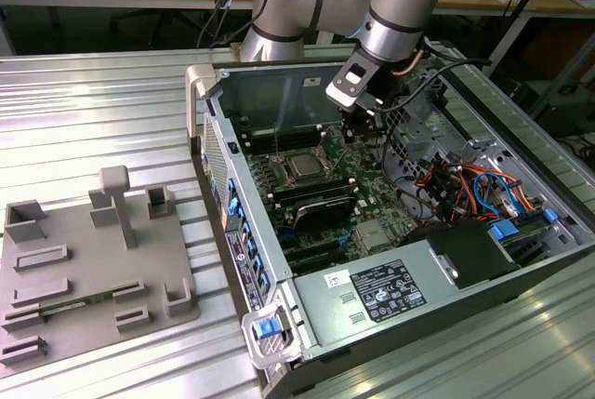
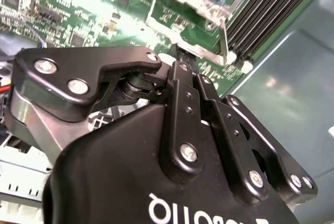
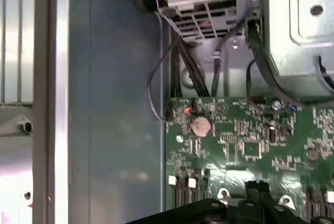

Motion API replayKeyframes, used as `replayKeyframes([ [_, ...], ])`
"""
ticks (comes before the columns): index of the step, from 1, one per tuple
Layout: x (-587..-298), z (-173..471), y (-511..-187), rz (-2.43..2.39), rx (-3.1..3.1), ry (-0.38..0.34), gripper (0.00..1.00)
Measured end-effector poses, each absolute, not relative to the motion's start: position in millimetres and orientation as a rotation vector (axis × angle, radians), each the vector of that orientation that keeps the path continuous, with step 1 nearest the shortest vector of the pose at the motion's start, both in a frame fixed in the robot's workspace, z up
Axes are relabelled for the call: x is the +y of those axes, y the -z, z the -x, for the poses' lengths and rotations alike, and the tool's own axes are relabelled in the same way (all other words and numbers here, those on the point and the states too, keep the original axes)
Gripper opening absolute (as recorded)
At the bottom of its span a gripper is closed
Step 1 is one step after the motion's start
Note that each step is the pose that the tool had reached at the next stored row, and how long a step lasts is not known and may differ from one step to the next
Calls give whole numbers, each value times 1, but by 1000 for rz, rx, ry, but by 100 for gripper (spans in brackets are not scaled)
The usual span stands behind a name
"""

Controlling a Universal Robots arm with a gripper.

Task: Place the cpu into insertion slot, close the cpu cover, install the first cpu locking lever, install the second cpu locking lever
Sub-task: 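Close the cpu cover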

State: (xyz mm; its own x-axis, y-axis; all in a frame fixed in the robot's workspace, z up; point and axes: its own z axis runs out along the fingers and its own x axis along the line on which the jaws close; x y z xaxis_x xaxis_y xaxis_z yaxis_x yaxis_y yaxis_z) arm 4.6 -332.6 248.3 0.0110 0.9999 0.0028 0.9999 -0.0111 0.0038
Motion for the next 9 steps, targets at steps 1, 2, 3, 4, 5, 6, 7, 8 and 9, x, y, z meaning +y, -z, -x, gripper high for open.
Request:
replayKeyframes([
  [1, -333, -2, -248, -2233, 2209, -7, 11],
  [2, -333, 0, -248, -2233, 2209, -7, 11],
  [3, -333, 1, -248, -2233, 2209, -6, 11],
  [4, -333, 2, -247, -2234, 2209, -6, 11],
  [5, -333, 5, -247, -2233, 2209, -6, 11],
  [6, -333, 7, -246, -2234, 2209, -6, 11],
  [7, -333, 9, -246, -2234, 2209, -6, 11],
  [8, -333, 11, -245, -2234, 2209, -6, 11],
  [9, -333, 13, -245, -2234, 2210, -5, 11],
])
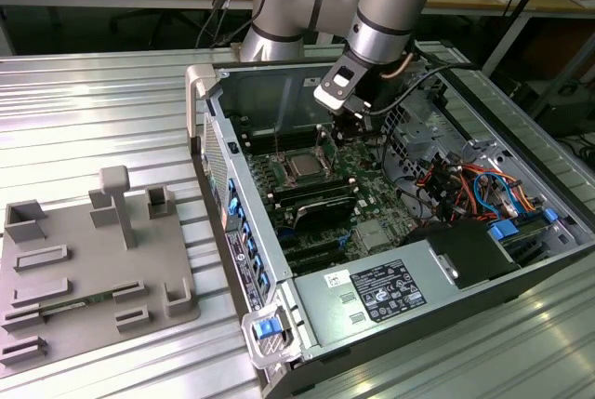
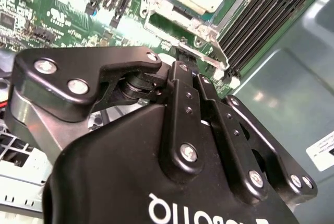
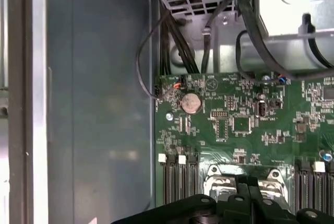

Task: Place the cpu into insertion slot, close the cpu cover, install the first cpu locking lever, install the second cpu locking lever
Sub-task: 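Close the cpu cover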

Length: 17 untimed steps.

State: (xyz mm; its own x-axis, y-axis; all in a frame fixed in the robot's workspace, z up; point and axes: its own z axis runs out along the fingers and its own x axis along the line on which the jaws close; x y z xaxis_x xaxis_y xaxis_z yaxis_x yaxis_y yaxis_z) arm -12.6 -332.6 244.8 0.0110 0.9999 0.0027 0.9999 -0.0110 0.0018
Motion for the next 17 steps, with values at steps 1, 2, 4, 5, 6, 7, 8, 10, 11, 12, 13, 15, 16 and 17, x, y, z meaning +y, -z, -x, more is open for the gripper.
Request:
replayKeyframes([
  [1, -333, 14, -244, 2233, -2209, 5, 11],
  [2, -333, 15, -244, 2233, -2208, 4, 11],
  [4, -333, 17, -243, 2233, -2208, 3, 11],
  [5, -333, 18, -243, 2232, -2208, 3, 11],
  [6, -333, 18, -243, 2233, -2208, 3, 11],
  [7, -333, 19, -243, 2232, -2208, 3, 11],
  [8, -333, 19, -243, 2232, -2208, 3, 11],
  [10, -333, 19, -243, 2232, -2208, 3, 11],
  [11, -333, 19, -243, 2232, -2208, 3, 11],
  [12, -333, 19, -243, 2232, -2208, 3, 11],
  [13, -333, 19, -243, 2232, -2208, 3, 11],
  [15, -333, 19, -243, 2232, -2208, 3, 11],
  [16, -333, 19, -243, 2232, -2208, 3, 11],
  [17, -333, 19, -243, 2233, -2208, 3, 11],
])
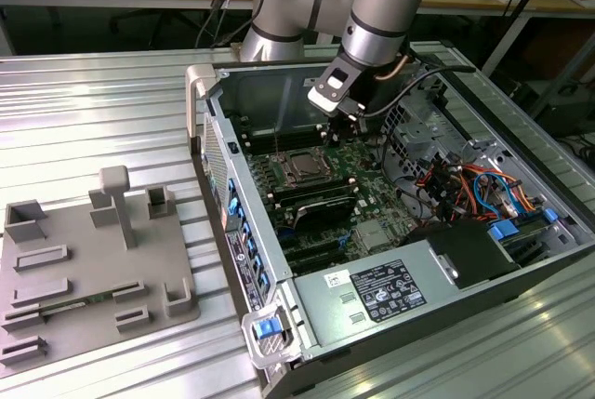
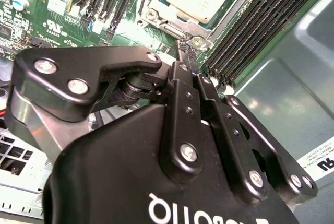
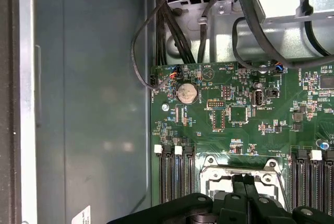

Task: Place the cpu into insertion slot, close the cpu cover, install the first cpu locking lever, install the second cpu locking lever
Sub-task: 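Close the cpu cover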

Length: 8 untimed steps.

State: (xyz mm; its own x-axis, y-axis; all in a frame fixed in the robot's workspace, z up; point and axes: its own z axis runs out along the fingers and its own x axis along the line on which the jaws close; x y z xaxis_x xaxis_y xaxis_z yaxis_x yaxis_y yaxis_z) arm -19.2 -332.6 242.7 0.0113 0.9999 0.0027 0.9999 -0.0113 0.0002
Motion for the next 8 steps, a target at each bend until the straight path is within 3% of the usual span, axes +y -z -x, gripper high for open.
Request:
replayKeyframes([
  [8, -333, 46, -241, 2232, -2208, 4, 11],
])
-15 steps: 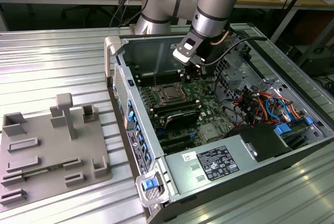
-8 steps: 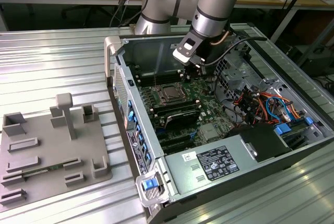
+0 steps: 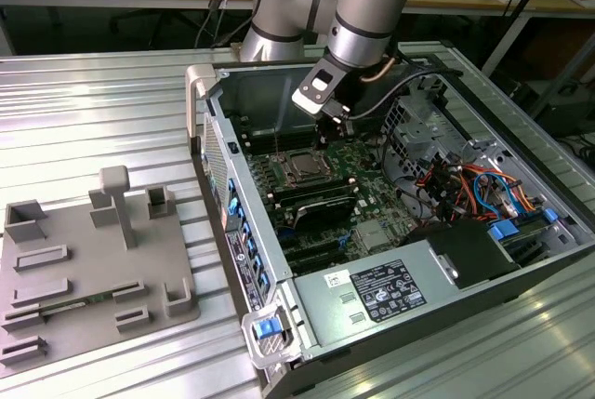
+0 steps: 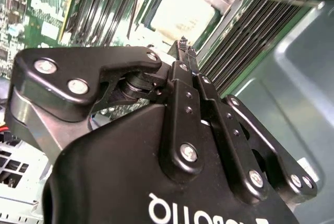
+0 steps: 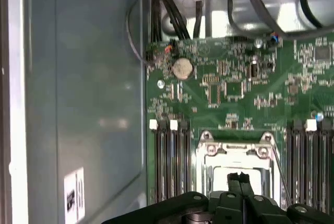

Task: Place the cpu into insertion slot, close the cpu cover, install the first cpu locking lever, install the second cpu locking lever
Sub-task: 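Close the cpu cover, then install the first cpu locking lever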

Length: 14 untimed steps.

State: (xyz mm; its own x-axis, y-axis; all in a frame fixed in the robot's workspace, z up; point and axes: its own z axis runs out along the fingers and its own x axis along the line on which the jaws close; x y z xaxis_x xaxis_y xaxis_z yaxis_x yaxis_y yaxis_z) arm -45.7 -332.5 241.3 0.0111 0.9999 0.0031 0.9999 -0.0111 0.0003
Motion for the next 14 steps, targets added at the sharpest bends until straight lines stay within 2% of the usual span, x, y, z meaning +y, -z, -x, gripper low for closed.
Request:
replayKeyframes([
  [14, -333, 50, -240, 2231, -2206, 7, 11],
])
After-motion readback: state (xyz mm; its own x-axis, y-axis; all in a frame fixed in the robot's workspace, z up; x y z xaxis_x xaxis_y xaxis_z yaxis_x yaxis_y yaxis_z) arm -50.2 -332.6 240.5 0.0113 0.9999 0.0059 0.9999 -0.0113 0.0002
